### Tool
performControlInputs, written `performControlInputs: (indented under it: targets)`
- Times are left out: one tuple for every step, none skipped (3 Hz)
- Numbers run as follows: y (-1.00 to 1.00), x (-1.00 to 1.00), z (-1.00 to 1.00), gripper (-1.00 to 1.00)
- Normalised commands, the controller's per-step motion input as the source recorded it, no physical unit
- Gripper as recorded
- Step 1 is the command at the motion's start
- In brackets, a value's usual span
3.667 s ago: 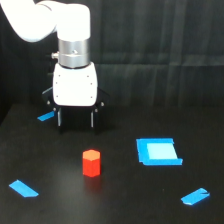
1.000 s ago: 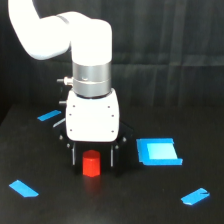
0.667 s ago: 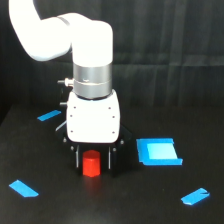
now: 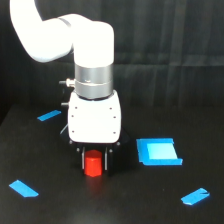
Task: Pick up the red object from the table
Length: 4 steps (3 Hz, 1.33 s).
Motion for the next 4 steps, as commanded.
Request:
performControlInputs:
  targets:
    - [0.02, 0.10, -0.18, -1.00]
    - [-0.06, -0.05, 1.00, -0.93]
    - [-0.01, -0.02, 0.92, -1.00]
    - [0.04, -0.02, 0.99, -1.00]
